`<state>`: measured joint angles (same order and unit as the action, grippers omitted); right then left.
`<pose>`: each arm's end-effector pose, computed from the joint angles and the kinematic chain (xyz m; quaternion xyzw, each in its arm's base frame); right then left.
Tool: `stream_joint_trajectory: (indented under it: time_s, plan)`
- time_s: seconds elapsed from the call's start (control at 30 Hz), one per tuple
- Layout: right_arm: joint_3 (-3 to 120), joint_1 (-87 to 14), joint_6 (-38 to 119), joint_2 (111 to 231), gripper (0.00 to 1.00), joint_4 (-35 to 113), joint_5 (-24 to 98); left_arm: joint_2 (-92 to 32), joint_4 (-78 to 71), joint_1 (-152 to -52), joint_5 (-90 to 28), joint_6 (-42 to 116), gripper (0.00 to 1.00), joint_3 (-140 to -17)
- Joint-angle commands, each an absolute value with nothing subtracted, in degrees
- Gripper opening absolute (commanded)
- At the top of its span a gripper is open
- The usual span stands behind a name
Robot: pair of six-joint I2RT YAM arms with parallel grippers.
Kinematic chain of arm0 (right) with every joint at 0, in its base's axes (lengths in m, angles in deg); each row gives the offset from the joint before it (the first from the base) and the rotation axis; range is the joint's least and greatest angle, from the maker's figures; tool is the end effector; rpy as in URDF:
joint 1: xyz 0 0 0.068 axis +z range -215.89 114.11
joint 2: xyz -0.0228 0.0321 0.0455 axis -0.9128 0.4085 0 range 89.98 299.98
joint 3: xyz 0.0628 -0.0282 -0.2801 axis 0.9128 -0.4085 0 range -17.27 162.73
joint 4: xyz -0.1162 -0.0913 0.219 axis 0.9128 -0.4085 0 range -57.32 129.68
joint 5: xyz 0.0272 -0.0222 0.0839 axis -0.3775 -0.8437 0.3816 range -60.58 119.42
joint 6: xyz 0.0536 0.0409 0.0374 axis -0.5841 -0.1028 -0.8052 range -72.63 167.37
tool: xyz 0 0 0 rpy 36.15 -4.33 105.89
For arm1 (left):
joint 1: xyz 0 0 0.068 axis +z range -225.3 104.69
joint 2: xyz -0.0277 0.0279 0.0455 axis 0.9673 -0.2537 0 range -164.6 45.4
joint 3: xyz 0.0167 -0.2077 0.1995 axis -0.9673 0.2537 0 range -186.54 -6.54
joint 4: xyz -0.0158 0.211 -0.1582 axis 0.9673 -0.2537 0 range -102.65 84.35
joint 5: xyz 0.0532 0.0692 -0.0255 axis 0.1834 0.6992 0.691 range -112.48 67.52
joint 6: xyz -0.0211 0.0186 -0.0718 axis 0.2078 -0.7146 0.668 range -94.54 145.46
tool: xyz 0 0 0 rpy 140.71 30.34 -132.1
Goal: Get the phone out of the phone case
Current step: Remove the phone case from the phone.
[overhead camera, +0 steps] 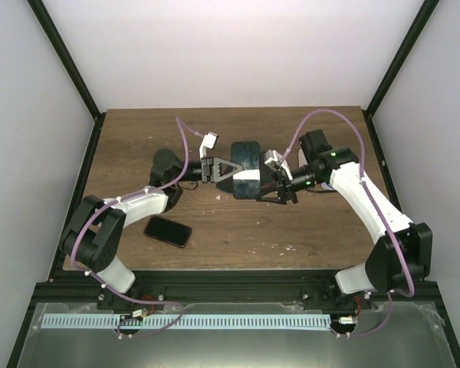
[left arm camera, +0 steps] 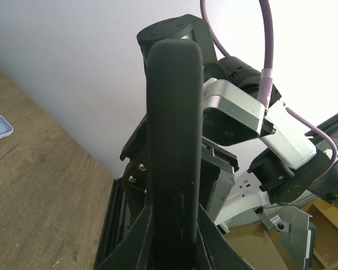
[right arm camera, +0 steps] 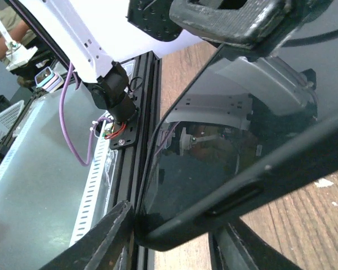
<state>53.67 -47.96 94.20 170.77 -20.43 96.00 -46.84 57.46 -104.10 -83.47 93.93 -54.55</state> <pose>0.2327 0.1385 0.3126 -0.5215 0.6440 0.4871 0.2757 0.2796 -0.2192 0.2978 0.2183 0.6115 -0.7211 0.2418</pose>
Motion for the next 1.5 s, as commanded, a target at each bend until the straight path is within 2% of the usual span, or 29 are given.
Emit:
stream_joint_trajectory:
  time_s: [0.0, 0.27, 0.77, 1.1, 1.47]
  plan:
    - [53.9, -46.9, 93.4, 169.5, 0.34, -19.0, 96.5, -45.6, 61.6, -104.2, -84.1, 94.4, 0.00, -57.0]
    - [53.8, -45.9, 96.6, 168.0, 0.17, -20.0, 94.7, -45.7, 61.5, -104.2, -84.9, 95.8, 0.00, -57.3]
    - [54.2, -39.1, 98.2, 162.8, 0.17, -12.1, 83.4, -47.0, 62.4, -104.2, -87.2, 102.0, 0.00, -58.3]
    - [57.7, -37.9, 103.6, 162.4, 0.20, -13.7, 85.7, -48.3, 62.9, -104.9, -89.4, 105.6, 0.00, -59.4]
    - [59.4, -37.1, 104.6, 163.5, 0.23, -10.5, 82.5, -48.8, 61.3, -106.5, -91.1, 106.5, 0.00, -61.2]
